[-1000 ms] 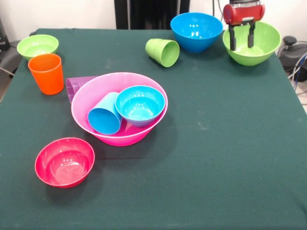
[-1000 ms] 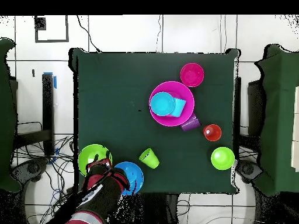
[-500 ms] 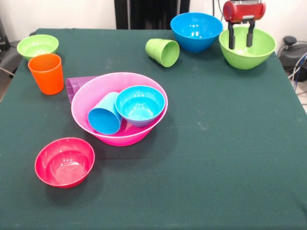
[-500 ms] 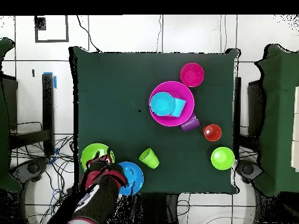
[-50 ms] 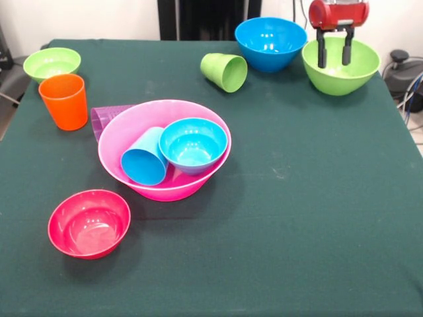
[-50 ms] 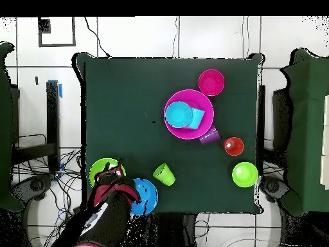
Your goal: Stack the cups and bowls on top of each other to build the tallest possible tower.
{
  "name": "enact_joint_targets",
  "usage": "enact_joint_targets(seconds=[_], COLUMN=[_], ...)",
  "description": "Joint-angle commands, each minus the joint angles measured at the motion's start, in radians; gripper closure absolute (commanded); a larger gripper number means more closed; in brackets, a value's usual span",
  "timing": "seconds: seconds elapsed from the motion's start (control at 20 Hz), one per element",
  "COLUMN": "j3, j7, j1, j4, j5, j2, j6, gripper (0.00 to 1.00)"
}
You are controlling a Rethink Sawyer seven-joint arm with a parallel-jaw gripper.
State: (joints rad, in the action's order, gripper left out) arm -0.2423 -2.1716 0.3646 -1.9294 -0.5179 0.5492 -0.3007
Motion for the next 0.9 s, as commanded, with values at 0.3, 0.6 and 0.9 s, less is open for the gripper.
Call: enact_joint_targets(seconds=[0.3, 0.6, 0.9], j3=[-0.052, -0.084, -0.111], j7=[-0.015, -0.036, -0.034], j1=[0.115, 0.153, 0.176], j4=[0.108, 0.125, 0.132], j5=[0.044, 0.105, 0.129], j2=[-0.154, -0.236, -0.262], j6=[-0.076, -0.161, -0.196], gripper=[0.00, 0.00, 0.00])
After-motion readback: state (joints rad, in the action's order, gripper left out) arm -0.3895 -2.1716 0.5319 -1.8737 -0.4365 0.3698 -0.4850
